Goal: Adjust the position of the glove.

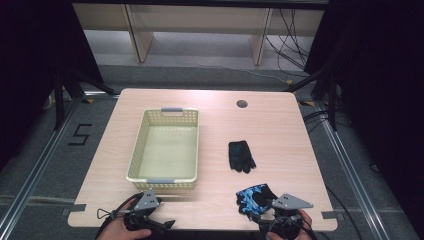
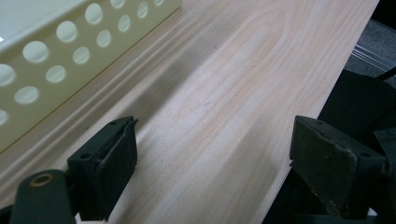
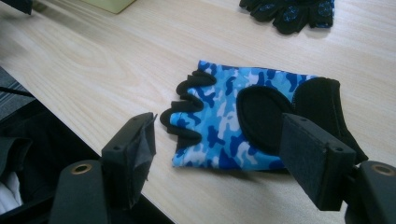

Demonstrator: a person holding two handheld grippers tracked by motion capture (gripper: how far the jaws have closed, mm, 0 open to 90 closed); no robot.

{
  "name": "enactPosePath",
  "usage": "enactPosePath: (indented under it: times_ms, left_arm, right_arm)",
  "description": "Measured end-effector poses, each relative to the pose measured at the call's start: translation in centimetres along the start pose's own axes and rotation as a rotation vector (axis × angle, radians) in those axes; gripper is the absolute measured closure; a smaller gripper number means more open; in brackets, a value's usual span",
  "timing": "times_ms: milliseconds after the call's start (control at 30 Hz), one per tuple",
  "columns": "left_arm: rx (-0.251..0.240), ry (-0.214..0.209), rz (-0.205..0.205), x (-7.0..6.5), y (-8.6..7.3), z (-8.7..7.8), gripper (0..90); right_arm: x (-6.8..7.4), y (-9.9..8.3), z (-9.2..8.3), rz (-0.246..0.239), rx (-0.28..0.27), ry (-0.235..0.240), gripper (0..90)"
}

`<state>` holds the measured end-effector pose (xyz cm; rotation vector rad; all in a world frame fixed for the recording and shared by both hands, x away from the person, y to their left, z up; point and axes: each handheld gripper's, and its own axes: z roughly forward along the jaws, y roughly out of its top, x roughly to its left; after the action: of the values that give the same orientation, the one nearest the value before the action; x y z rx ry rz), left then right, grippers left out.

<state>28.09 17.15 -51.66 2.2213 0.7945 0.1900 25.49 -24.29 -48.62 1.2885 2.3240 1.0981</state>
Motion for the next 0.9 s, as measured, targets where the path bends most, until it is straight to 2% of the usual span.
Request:
enactPosePath:
  times_ms: [33, 67, 267, 367, 400, 500, 533, 567, 667, 700, 733, 767, 800, 833, 867, 900]
  left_arm:
    - [-0.002, -0.001, -0.004, 0.0, 0.0, 0.0, 14.8]
    - [0.004, 0.008, 0.005, 0.0, 0.0, 0.0, 14.8]
    - [0.006, 0.008, 0.007, 0.0, 0.0, 0.0, 14.8]
    - [0.003, 0.005, 0.004, 0.0, 0.0, 0.0, 14.8]
    - [0.001, 0.003, 0.003, 0.0, 0.0, 0.0, 14.7]
    - [0.001, 0.003, 0.005, 0.0, 0.0, 0.0, 14.8]
    - [0.007, -0.004, 0.005, 0.0, 0.0, 0.0, 14.8]
    - [0.001, 0.002, 0.029, 0.1, 0.1, -0.1, 14.7]
    - [-0.004, 0.007, 0.028, 0.1, 0.1, -0.1, 14.8]
    - [-0.006, 0.006, 0.007, 0.0, 0.0, 0.0, 14.8]
    - [-0.004, 0.000, 0.006, 0.0, 0.0, -0.1, 14.8]
    - [-0.008, 0.003, 0.002, -0.1, 0.0, 0.0, 14.8]
    - [-0.004, 0.007, 0.025, 0.0, 0.1, -0.1, 14.8]
    - [-0.004, 0.007, 0.025, 0.0, 0.1, -0.1, 14.7]
    - [-0.004, 0.005, 0.028, 0.1, 0.1, -0.1, 14.8]
    - [-0.001, 0.002, 0.028, 0.1, 0.1, -0.1, 14.8]
  right_arm:
    - [-0.1, 0.0, 0.0, -0.011, -0.003, 0.003, 29.3]
    - [0.0, 0.0, 0.0, 0.000, 0.002, 0.011, 29.2]
    - [-0.2, 0.1, 0.1, -0.013, -0.009, -0.003, 29.5]
    - [-0.1, 0.1, 0.0, -0.005, -0.004, 0.005, 29.9]
    - [-0.2, 0.2, 0.0, -0.022, -0.014, -0.003, 30.5]
    - [-0.1, 0.2, 0.0, -0.022, -0.011, -0.001, 31.2]
    - [0.0, 0.3, 0.0, -0.002, -0.004, 0.008, 31.7]
    - [-0.2, 0.4, 0.1, -0.026, -0.023, -0.008, 32.4]
    - [-0.3, 0.6, 0.2, -0.027, -0.023, 0.004, 33.6]
    - [-0.1, 0.6, 0.1, 0.003, -0.022, 0.000, 34.0]
    - [-0.4, 0.7, 0.2, -0.027, -0.031, 0.003, 34.8]
    - [-0.4, 0.8, 0.2, -0.033, -0.032, 0.008, 36.0]
    - [0.0, 1.0, 0.2, -0.009, -0.026, 0.017, 37.8]
    - [-0.2, 1.1, 0.4, -0.034, -0.039, 0.015, 38.1]
    - [-0.1, 1.2, 0.4, -0.014, -0.036, 0.021, 38.7]
    - [-0.4, 1.4, 0.5, -0.038, -0.043, 0.024, 39.1]
